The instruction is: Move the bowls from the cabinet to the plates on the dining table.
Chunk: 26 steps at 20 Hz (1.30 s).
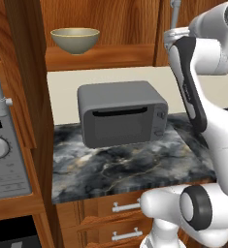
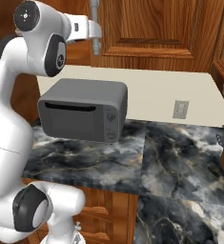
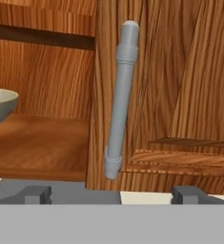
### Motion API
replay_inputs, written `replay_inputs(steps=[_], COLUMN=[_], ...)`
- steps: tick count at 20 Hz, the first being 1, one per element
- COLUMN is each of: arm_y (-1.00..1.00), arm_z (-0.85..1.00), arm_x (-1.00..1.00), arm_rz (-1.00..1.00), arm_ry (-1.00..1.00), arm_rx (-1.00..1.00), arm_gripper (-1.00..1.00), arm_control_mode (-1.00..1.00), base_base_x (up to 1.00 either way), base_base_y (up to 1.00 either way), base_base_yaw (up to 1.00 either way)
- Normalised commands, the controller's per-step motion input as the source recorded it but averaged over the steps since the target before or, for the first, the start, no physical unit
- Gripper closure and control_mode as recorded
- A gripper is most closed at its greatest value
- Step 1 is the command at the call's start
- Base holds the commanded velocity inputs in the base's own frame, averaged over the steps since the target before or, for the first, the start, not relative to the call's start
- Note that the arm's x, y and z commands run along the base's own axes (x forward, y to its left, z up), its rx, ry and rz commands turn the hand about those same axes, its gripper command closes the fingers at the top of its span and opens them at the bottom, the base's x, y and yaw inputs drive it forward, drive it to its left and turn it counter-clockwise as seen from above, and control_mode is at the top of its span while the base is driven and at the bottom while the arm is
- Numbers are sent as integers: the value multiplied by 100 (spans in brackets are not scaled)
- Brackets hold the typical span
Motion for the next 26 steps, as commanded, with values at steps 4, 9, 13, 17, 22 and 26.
replay_inputs(steps=[4,9,13,17,22,26], arm_y=[-5,-6,-8,-6,0,0], arm_z=[0,-3,-8,-6,-4,-2], arm_x=[25,17,18,24,30,31], arm_rz=[-3,0,1,0,0,0], arm_ry=[5,-1,-2,-1,0,0], arm_rx=[0,1,4,3,2,3], arm_gripper=[-100,-100,-100,-100,-100,-100], arm_control_mode=[-100,-100,-100,-100,-100,-100], base_base_x=[0,0,0,0,0,0], base_base_y=[0,0,0,0,0,0], base_base_yaw=[0,0,0,0,0,0])
